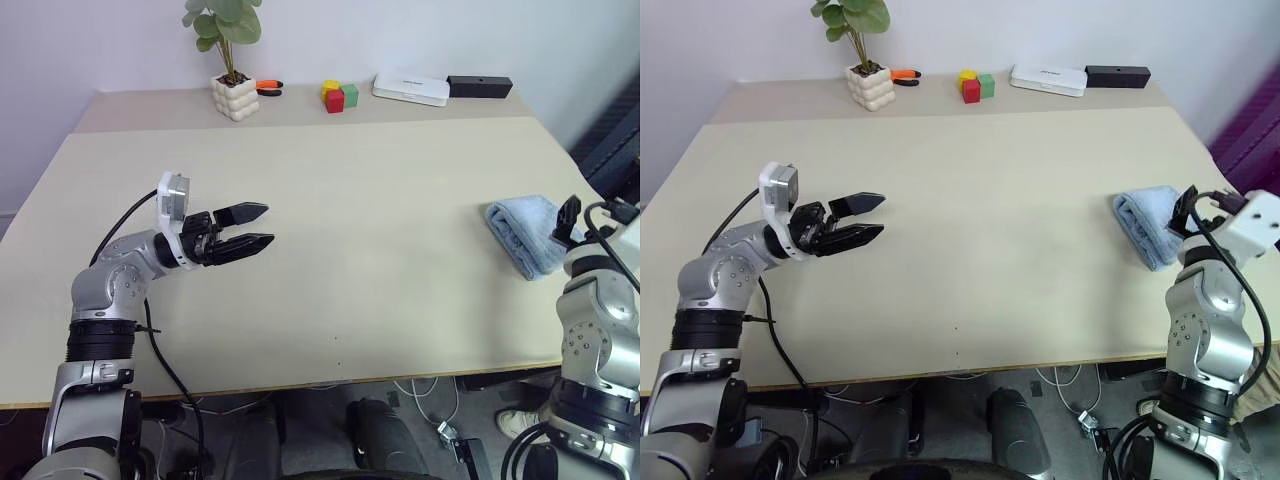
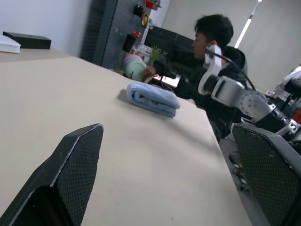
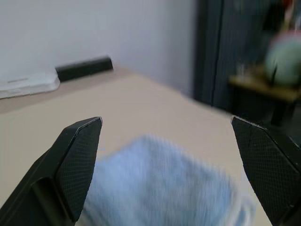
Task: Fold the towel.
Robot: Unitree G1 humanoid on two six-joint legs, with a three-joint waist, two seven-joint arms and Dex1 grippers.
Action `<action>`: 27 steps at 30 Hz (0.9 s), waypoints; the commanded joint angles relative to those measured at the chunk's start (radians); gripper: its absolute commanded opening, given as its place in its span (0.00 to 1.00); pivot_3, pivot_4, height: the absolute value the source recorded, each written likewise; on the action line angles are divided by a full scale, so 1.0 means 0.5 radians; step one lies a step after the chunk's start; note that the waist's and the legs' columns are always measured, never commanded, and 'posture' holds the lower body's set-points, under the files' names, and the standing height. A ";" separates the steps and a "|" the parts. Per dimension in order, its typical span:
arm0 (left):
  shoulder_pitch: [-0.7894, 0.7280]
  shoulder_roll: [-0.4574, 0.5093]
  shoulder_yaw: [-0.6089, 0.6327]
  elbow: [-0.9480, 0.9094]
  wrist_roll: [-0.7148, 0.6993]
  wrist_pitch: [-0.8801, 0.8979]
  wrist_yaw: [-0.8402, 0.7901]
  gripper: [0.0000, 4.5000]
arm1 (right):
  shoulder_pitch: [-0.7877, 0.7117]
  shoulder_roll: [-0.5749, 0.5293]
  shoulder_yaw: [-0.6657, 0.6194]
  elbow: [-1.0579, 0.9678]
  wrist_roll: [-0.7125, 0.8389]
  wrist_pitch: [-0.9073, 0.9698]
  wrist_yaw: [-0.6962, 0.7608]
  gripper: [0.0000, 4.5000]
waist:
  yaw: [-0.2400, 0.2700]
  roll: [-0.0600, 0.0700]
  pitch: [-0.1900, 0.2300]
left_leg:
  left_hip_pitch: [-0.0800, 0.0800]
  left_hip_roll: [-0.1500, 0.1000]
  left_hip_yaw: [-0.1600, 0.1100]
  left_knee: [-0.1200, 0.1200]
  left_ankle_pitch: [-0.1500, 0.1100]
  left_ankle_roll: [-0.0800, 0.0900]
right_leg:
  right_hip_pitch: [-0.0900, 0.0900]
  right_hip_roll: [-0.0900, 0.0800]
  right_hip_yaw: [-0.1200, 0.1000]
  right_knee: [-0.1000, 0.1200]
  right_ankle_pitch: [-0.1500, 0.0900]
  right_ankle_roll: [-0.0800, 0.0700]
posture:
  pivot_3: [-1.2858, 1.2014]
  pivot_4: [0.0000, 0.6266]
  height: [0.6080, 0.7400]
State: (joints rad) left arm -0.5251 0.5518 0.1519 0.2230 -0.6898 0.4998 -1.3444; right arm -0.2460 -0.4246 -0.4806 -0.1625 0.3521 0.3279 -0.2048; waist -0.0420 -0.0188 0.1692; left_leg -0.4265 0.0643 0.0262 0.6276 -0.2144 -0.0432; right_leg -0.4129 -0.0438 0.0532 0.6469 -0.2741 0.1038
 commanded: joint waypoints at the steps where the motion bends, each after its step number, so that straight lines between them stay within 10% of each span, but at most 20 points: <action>1: -0.024 -0.004 0.040 -0.058 -0.034 -0.019 0.011 1.00 | -0.074 -0.072 0.162 -0.106 -0.128 -0.098 0.164 0.99 | 0.000 0.000 0.000 | 0.000 0.000 0.000 0.000 0.000 0.000 | 0.000 0.000 0.000 0.000 0.000 0.000 | 0.52 0.24 1.00; 15: 0.335 0.077 0.163 -0.366 -0.010 -0.156 0.160 1.00 | -0.190 -0.358 0.985 -0.257 0.354 0.100 1.955 0.99 | 0.047 -0.001 0.001 | 0.000 0.000 0.000 0.005 0.000 0.000 | 0.003 -0.002 -0.001 0.000 -0.002 -0.001 | 0.52 0.24 1.00; 27: 0.632 0.094 0.159 -0.646 -0.012 -0.183 0.272 1.00 | -0.337 -0.432 1.012 -0.085 0.259 -0.009 2.301 0.99 | 0.066 -0.002 0.001 | 0.000 0.000 0.001 0.006 0.000 0.000 | 0.002 -0.003 -0.002 -0.001 -0.003 -0.002 | 0.52 0.24 1.00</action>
State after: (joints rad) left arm -0.2061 0.5867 0.2186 -0.0627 -0.6858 0.4256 -1.2050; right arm -0.4097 -0.6271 0.0624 -0.1904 0.4836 0.3420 0.9388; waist -0.0088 -0.0196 0.1695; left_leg -0.4265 0.0644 0.0266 0.6307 -0.2146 -0.0431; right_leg -0.4116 -0.0453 0.0522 0.6466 -0.2756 0.1026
